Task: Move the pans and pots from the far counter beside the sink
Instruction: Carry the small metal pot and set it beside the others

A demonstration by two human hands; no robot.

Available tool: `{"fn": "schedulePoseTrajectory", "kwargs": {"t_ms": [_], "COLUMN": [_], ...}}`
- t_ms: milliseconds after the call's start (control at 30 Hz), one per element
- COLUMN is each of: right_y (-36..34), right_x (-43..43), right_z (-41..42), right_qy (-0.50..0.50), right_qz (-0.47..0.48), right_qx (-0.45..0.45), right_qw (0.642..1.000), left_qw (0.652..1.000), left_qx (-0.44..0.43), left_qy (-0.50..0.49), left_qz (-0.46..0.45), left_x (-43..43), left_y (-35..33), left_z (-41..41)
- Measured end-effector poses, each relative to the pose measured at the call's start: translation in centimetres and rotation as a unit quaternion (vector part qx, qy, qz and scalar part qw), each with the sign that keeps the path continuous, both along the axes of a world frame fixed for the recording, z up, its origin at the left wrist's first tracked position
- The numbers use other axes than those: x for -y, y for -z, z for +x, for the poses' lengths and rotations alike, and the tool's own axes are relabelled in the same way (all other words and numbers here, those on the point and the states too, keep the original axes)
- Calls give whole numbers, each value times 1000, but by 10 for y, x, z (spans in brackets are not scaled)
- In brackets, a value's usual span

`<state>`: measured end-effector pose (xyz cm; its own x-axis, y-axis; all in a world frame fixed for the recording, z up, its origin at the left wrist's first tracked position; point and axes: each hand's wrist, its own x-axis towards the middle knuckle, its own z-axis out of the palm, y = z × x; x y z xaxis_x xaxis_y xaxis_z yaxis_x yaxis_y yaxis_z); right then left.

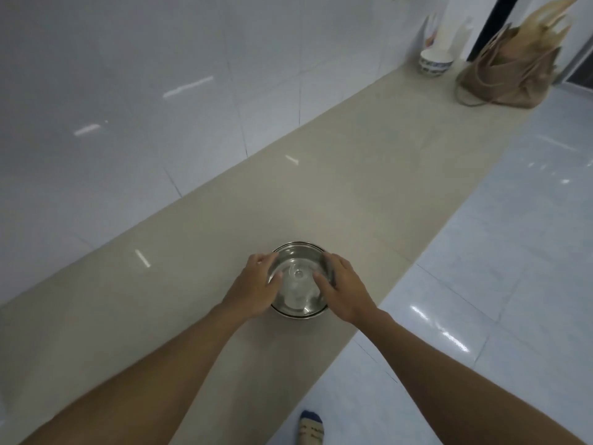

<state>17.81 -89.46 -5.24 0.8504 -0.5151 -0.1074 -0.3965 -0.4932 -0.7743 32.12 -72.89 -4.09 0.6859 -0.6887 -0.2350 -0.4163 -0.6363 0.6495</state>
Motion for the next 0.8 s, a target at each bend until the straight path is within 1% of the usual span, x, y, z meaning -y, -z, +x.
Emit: {"fn": "schedulePoseTrajectory", "kwargs": {"t_ms": [100, 267, 500, 667, 800], "right_y": [14, 23, 22, 12, -5], "right_x": [3, 1, -5, -23, -48], "right_z": [8, 12, 18, 32, 52], "right_qy": [-21, -8, 10, -9, -43], "right_qz": [23, 22, 22, 33, 44], "right_qx": [17, 63, 74, 84, 93], "right_qw": [999, 998, 997, 996, 994], "left_qw": [999, 995, 994, 993, 990], "left_qx": [-15, -26, -22, 4, 22], "left_qy": [-16, -42, -60, -86, -115], "left_qz": [-34, -82, -85, -86, -80], "left_x": [8, 9, 3, -19, -52], "left_y": [17, 32, 29, 11, -10], "left_z": [-3, -11, -18, -13, -2]}}
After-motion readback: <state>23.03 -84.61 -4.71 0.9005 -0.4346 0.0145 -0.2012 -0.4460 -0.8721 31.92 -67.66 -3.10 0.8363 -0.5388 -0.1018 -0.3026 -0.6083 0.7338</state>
